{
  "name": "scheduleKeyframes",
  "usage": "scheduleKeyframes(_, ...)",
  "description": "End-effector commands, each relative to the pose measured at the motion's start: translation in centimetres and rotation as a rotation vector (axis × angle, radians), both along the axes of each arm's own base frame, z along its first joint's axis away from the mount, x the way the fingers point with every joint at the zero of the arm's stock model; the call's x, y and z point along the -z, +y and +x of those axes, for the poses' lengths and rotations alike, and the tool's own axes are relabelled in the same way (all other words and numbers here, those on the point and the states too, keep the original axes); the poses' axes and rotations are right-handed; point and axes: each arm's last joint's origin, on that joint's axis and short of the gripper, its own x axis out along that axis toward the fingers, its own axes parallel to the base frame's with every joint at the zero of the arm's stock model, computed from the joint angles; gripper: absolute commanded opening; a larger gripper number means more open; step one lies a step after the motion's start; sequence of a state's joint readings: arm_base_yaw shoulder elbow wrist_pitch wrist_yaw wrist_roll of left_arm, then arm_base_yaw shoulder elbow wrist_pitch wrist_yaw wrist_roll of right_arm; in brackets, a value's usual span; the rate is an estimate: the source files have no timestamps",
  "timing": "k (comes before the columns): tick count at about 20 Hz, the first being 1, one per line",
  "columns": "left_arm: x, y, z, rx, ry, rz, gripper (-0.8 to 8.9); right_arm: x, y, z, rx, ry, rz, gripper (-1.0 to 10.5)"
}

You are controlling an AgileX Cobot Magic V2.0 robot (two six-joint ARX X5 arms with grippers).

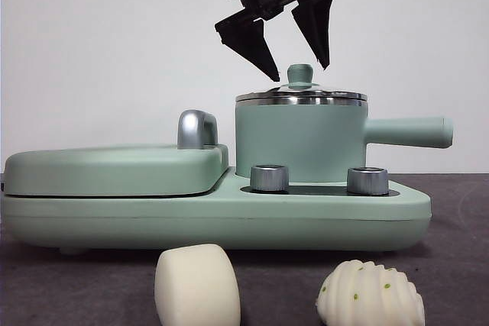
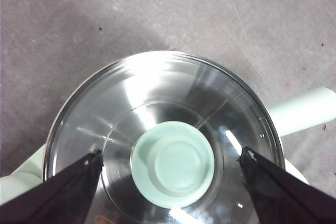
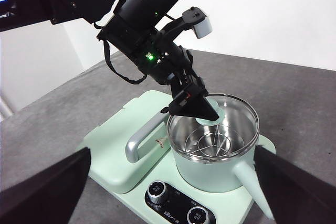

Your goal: Put the buns in a small steamer

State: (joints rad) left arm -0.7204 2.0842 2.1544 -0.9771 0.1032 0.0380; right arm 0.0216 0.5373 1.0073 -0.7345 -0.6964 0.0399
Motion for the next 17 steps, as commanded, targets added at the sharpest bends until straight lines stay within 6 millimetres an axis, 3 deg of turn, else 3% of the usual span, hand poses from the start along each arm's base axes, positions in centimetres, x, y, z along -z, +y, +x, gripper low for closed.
scheduleKeyframes(1,0.4,-1.2,-0.1,0.038,-0.018,0.007,4.05,-0.5,0.0,-0.1,-0.006,-0.015,0.002,5.0)
scheduleKeyframes(6,1.5,-2.0,-0.1,0.056,0.002,0.029,3.88,-0.4,0.0,-0.1,-0.006,-0.015,0.002,4.9)
scheduleKeyframes(9,1.5,-2.1,-0.1,0.059,-0.001,0.027,1.85,-0.4,0.0,-0.1,-0.006,-0.015,0.002,5.0)
scheduleKeyframes(11,1.5,-2.1,-0.2,0.059,0.002,0.030,1.11,-0.4,0.0,-0.1,-0.006,-0.014,0.002,5.0)
scheduleKeyframes(14,1.6,-2.1,-0.2,0.059,0.011,0.038,0.32,-0.4,0.0,-0.1,-0.006,-0.013,0.002,5.0)
scheduleKeyframes(17,1.5,-2.1,-0.2,0.059,0.003,0.031,0.19,-0.4,0.0,-0.1,-0.006,-0.012,0.002,5.0)
